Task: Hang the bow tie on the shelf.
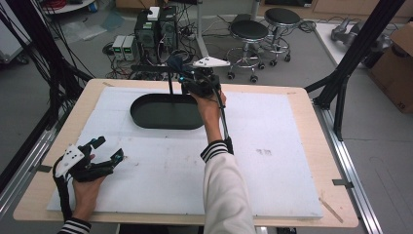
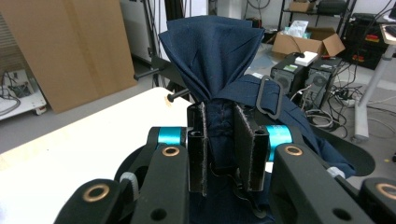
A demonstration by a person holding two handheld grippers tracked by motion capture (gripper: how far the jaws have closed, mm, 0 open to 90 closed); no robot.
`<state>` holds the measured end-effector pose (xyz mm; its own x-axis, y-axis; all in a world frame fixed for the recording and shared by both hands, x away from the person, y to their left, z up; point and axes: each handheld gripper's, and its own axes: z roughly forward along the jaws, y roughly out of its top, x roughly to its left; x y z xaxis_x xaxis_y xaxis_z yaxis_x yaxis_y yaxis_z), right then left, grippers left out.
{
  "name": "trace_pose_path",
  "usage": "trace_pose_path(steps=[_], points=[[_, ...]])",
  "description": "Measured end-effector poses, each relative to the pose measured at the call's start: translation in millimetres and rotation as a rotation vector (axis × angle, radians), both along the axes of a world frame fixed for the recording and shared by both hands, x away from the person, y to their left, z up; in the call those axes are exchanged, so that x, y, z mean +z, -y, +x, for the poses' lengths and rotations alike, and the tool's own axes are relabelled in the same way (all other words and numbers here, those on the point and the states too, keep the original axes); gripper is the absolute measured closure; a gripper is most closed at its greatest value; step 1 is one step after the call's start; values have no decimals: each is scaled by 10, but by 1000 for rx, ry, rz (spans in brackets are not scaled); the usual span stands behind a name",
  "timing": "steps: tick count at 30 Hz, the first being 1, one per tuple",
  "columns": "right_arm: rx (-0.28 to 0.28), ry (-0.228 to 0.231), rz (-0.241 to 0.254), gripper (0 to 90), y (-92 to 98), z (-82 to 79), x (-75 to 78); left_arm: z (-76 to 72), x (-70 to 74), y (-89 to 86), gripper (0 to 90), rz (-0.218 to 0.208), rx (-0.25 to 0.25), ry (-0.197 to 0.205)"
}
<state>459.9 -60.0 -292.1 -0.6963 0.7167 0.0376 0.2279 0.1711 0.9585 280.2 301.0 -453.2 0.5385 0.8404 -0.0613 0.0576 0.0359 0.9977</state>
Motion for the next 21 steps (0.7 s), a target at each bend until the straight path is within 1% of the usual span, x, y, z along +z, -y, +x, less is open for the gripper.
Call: trace_pose_path(steps=[3,6,9,10,11,13,14,15,16,20,21], points=[[1,-13,-4,762,-22,10,-30,-2,0,0,132,2,-1,1],[0,-19,-26,762,-48,-3,-43,-5,0,2,132,5,-2,4],[-2,-15,-39,763,-65,-21,-54,-7,0,5,132,4,-4,5],[-9,-3,-34,763,-63,-32,-70,-7,0,3,132,5,-4,5],[-10,-5,-26,763,-51,-40,-100,-8,0,2,132,7,-4,4],[-13,-13,-35,762,-34,-46,-154,-9,0,4,132,6,-4,4],[-17,-35,-53,762,-31,-46,-179,-9,0,6,132,6,-4,5],[-14,-42,-63,762,-32,-43,-191,-9,0,6,132,6,-4,6],[-15,-40,-67,762,-36,-44,-194,-9,0,7,132,7,-4,6],[-14,-7,-71,762,-73,-60,-174,-9,0,5,132,6,-3,5],[-14,-6,-73,762,-82,-55,-183,-9,0,5,132,6,-3,5]])
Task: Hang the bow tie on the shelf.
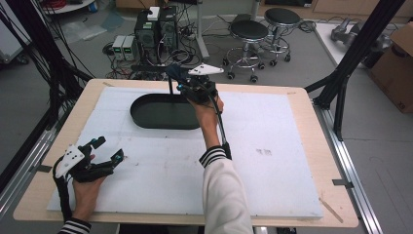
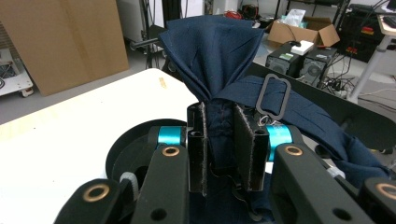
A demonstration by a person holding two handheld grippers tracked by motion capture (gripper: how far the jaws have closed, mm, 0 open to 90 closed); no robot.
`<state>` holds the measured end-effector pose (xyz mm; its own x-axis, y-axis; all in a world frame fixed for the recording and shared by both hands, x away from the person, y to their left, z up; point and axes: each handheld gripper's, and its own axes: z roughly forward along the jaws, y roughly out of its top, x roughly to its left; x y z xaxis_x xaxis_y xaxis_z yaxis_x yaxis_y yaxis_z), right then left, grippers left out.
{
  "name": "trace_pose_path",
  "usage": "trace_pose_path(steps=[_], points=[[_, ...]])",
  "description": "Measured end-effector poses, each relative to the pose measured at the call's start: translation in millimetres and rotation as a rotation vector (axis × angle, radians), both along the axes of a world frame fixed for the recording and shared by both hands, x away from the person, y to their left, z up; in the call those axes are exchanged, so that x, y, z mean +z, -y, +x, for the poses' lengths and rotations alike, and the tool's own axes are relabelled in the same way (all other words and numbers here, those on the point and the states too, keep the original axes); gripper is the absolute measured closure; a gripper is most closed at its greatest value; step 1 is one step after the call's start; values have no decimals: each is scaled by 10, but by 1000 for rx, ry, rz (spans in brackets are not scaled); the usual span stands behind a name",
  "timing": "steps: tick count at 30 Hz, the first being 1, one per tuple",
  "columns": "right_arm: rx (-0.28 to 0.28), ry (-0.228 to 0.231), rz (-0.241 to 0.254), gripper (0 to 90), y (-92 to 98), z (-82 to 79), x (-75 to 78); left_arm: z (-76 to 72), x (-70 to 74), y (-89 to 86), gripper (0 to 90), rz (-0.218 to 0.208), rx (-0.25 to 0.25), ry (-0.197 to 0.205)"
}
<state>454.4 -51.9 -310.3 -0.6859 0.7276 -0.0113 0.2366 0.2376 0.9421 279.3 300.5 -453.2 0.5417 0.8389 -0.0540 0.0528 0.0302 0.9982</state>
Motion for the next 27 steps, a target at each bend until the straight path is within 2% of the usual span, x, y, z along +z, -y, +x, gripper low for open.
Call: trace_pose_path(steps=[7,13,17,27], points=[[-5,-17,-32,762,-28,39,-61,1,0,-6,132,0,0,-1],[-14,-28,-39,762,1,57,-79,2,0,-5,132,0,-1,0],[-22,-30,-70,762,-1,63,-93,2,-1,-5,132,-2,0,0],[-46,-28,-79,762,3,106,-134,2,-1,-6,132,-3,0,0]])
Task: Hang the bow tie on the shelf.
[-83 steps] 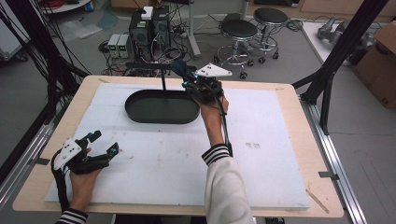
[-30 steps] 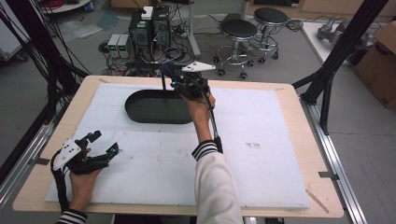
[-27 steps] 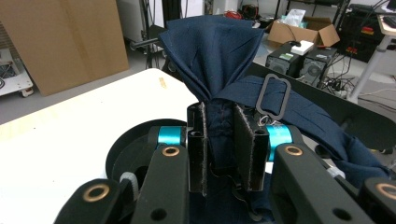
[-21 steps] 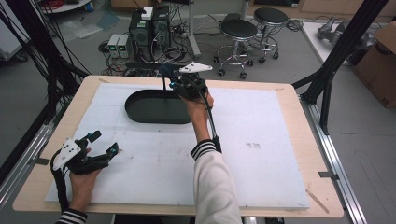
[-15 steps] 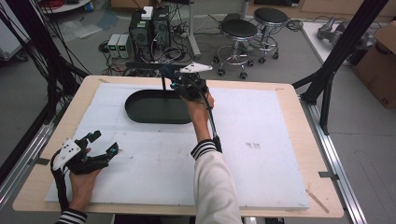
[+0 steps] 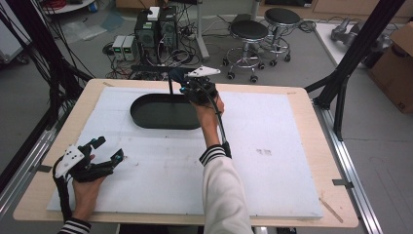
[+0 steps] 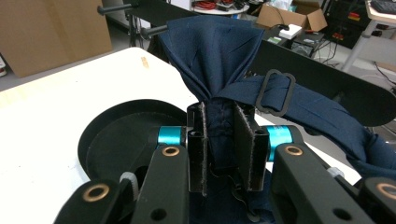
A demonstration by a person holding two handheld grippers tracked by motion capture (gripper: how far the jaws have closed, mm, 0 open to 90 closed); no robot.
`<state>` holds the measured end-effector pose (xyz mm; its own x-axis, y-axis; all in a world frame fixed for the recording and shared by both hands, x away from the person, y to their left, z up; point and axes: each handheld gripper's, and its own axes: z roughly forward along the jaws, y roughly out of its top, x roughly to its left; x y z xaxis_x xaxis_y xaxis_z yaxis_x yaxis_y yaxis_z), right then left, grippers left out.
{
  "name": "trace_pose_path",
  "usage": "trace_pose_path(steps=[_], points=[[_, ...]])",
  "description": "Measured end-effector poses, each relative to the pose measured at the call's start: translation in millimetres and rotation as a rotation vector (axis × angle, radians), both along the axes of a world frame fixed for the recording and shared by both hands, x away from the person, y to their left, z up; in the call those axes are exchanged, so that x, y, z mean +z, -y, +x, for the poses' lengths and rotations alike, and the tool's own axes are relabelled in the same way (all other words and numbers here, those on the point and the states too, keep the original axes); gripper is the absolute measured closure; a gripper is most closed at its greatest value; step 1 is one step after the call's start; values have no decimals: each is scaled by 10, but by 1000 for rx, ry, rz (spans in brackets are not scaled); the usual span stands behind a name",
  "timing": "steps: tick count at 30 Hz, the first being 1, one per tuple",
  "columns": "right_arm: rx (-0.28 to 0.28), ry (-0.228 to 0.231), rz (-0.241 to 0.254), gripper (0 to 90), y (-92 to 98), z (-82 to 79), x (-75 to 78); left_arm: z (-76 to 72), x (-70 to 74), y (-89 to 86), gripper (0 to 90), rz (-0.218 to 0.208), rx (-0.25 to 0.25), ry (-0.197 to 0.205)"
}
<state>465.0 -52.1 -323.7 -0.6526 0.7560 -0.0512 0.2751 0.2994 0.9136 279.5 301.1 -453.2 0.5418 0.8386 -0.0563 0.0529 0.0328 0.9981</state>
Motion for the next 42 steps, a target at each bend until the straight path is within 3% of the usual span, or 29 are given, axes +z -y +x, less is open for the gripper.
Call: trace_pose_path(steps=[11,17,31,42], points=[[-19,-7,-10,761,-10,68,-78,-1,0,-1,132,0,-1,-1],[-30,23,-2,761,13,88,-76,0,0,-3,132,-2,-1,-2],[-15,15,-18,761,-25,60,-67,-1,0,0,132,1,-1,-1],[-1,53,1,761,-61,15,-11,1,-1,0,132,-1,-1,1]])
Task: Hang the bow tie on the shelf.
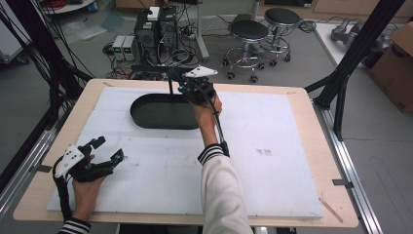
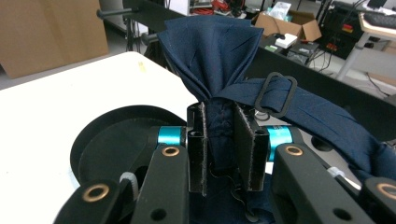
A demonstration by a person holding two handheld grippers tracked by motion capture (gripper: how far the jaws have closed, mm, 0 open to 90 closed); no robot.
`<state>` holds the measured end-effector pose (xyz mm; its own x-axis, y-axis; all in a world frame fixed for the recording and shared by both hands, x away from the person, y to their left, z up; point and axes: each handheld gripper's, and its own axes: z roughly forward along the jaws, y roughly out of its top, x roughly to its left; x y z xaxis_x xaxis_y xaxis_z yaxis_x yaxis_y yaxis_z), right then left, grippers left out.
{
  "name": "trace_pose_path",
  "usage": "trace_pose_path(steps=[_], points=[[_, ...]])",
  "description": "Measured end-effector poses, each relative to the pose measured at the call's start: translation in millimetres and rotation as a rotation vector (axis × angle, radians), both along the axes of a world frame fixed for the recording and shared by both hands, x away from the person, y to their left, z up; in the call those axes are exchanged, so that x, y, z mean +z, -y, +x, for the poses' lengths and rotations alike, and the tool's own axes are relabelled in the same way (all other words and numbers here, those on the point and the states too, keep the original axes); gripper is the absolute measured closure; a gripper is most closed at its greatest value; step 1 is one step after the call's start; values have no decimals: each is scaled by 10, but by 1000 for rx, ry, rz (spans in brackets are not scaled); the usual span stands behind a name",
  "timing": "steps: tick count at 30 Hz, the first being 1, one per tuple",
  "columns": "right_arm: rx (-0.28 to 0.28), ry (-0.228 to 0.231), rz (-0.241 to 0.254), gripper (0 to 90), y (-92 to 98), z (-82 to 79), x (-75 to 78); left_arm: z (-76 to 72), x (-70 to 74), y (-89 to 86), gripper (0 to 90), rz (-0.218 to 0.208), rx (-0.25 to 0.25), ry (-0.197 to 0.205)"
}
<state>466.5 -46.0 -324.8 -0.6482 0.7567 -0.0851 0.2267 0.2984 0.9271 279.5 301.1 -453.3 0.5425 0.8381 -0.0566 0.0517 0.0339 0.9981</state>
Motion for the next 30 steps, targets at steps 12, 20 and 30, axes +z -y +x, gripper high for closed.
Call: trace_pose_path(steps=[12,20,30], points=[[-34,26,70,761,54,9,39,2,0,-1,132,-1,1,-1],[-65,35,135,761,-19,40,96,0,0,-1,132,0,0,-3],[-95,21,141,761,-54,140,123,4,0,-3,132,-11,1,-5]])
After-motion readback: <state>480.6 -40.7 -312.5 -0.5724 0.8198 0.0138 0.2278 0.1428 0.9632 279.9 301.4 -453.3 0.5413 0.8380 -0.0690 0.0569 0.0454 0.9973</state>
